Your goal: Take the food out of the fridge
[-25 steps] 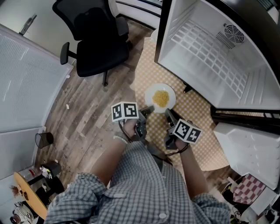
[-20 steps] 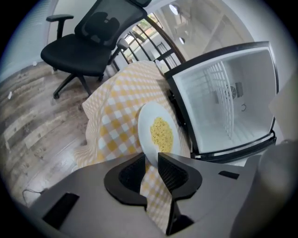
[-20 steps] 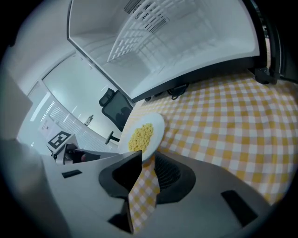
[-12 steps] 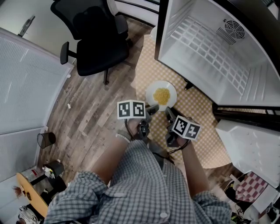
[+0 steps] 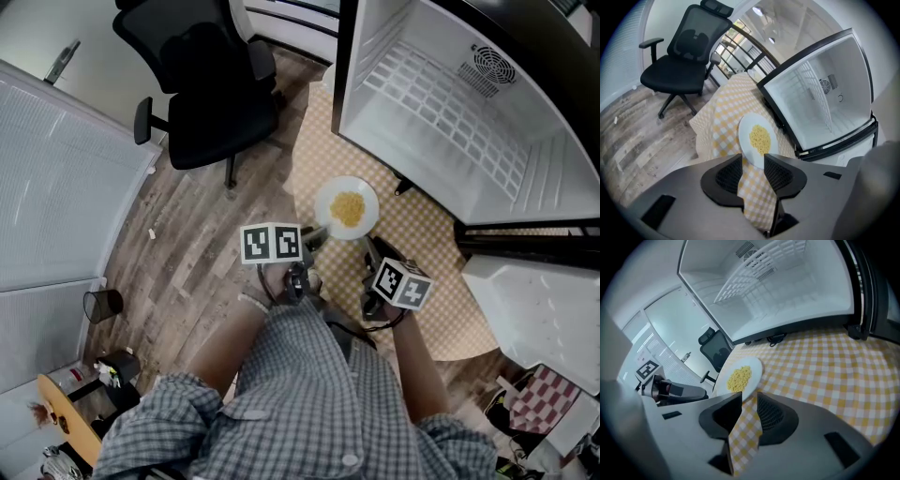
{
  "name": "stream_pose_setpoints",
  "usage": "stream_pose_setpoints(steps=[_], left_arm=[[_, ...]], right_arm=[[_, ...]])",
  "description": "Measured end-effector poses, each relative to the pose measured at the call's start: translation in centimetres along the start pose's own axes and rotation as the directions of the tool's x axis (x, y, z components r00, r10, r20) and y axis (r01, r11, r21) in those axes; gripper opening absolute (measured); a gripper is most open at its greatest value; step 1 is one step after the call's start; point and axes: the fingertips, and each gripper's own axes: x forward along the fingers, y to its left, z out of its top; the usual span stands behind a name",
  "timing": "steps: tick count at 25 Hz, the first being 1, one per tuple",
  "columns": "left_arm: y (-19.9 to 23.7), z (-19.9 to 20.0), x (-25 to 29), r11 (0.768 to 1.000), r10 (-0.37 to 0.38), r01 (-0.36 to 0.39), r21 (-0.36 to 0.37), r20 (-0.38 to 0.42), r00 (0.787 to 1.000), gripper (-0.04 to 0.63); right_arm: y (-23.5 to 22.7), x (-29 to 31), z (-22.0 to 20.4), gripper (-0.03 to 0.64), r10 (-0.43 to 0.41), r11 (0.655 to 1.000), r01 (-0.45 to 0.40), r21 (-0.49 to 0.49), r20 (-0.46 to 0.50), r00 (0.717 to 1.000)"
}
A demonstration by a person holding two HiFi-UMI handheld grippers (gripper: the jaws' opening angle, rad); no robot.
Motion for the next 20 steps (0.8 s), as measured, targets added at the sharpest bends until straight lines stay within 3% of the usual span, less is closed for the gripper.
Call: stream_pose_setpoints(steps=[4, 6, 9, 11, 14, 17, 20], left_arm=[[-0.4, 1.2, -1.9, 0.989, 0.077, -0.082, 0.123, 0.046, 0.996, 0.011], [-1.5, 1.8, -2.6, 0.975, 0.077, -0.092, 0.201, 0.082, 0.994, 0.008], [-4.0, 2.8, -3.7, 0.948, 0.019, -0.064, 0.312, 0.147, 0.989, 0.006], [-6.2, 3.3, -4.6, 0.921, -0.047, -0.028, 0.388, 0.183, 0.982, 0.006], [-9.3, 4.6, -6.3, 0.859, -0.143, 0.003, 0.512, 0.235, 0.961, 0.006], [-11.5, 5.8, -7.9, 0.802, -0.189, -0.013, 0.598, 0.274, 0.943, 0.006], [-12.9, 6.9, -9.7, 0.764, -0.211, -0.047, 0.644, 0.318, 0.924, 0.006]], right_arm=[[0.9, -2.1, 2.0, 0.047, -0.032, 0.997, 0.038, -0.060, 0.105, 0.994], [1.3, -3.5, 3.1, 0.026, -0.045, 0.994, 0.060, -0.090, 0.164, 0.985], [1.9, -5.5, 4.6, 0.017, -0.064, 0.981, 0.104, -0.163, 0.234, 0.970], [2.3, -7.2, 5.5, 0.012, -0.083, 0.967, 0.145, -0.210, 0.279, 0.957], [3.1, -9.5, 7.3, 0.011, -0.096, 0.946, 0.196, -0.259, 0.354, 0.930], [4.2, -11.7, 9.2, 0.009, -0.081, 0.926, 0.225, -0.303, 0.422, 0.903], [5.5, -14.0, 11.1, 0.009, -0.049, 0.918, 0.235, -0.319, 0.496, 0.867]])
